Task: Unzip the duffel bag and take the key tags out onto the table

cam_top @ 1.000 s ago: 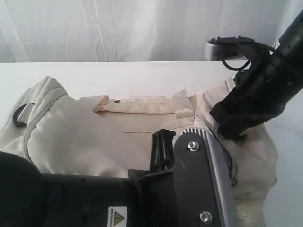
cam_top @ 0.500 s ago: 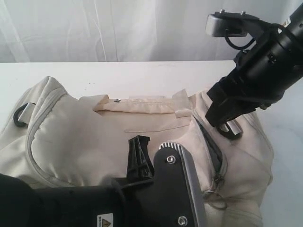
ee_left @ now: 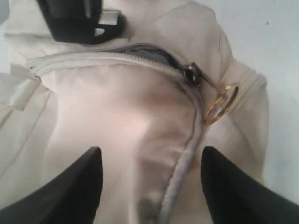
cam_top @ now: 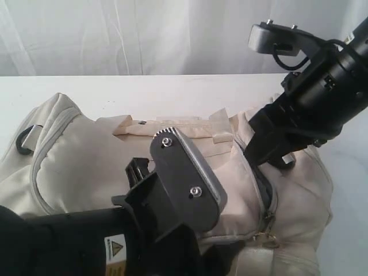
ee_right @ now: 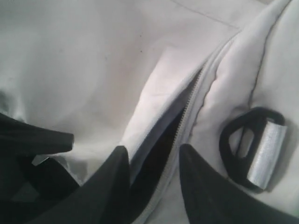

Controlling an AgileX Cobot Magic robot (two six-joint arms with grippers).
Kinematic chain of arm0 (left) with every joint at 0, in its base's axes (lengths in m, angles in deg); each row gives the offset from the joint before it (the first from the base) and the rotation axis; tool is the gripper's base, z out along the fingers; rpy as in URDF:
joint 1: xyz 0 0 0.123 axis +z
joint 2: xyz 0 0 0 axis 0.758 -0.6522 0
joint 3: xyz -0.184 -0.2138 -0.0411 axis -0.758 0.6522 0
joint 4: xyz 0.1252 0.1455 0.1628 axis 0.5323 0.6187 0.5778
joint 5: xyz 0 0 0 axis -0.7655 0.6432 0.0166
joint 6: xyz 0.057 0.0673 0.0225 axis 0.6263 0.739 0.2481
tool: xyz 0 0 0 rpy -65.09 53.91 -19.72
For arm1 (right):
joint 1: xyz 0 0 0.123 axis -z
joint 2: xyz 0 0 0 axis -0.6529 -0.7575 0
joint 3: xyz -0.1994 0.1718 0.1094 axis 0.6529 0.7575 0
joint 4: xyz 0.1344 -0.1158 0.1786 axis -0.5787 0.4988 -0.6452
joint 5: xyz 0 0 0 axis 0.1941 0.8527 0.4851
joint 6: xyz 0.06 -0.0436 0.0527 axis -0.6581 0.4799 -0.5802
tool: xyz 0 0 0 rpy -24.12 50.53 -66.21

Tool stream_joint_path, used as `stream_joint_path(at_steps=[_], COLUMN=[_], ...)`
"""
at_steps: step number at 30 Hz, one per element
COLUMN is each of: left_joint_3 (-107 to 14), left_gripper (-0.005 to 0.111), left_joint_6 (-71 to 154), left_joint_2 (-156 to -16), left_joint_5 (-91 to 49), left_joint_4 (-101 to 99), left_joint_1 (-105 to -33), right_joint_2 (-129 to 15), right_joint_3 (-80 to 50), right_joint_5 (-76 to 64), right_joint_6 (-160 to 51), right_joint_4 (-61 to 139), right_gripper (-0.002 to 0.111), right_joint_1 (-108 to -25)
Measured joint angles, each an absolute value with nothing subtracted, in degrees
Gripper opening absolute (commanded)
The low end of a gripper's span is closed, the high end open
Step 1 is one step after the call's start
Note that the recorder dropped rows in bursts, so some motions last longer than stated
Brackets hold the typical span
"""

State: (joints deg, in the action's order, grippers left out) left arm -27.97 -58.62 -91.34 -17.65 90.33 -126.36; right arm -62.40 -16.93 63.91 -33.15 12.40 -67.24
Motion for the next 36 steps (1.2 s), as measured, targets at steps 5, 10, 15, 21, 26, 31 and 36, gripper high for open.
stream_joint_path(at_steps=[5,10,15,21,26,31,36], left_joint_3=[-29.40,-30.70,-33.41,-34.34,-34.34,-34.38,-36.23], left_gripper=[0.064,0.064,0.058,0.054,0.039,0.038,0.037], left_joint_6=[-64.94,-62.56,-56.73,-53.20,-52.06,-50.44,-48.55], left_joint_2=[-92.43,-95.36,-96.30,-96.30,-96.30,-96.30,-96.79], left_joint_5=[-27.13,-30.05,-26.35,-20.60,-20.35,-20.50,-21.88], left_joint_4=[87.24,81.35,79.38,79.61,80.47,80.62,80.88], left_joint_1=[-126.36,-127.51,-128.90,-129.03,-129.03,-129.03,-129.03], right_joint_2=[-62.40,-62.40,-62.40,-62.40,-62.40,-62.40,-62.40], right_joint_3=[-15.59,-15.59,-15.59,-15.59,-15.59,-15.59,-15.59], right_joint_5=[63.91,63.91,63.91,63.91,63.91,63.91,63.91], right_joint_6=[-30.84,-30.11,-30.11,-30.11,-28.87,-27.55,-24.39], right_joint_4=[10.60,8.20,8.10,7.90,7.90,7.90,7.17], right_gripper=[0.035,0.035,0.035,0.035,0.035,0.035,0.042], right_joint_1=[-67.24,-67.24,-67.24,-67.24,-67.24,-67.24,-67.24])
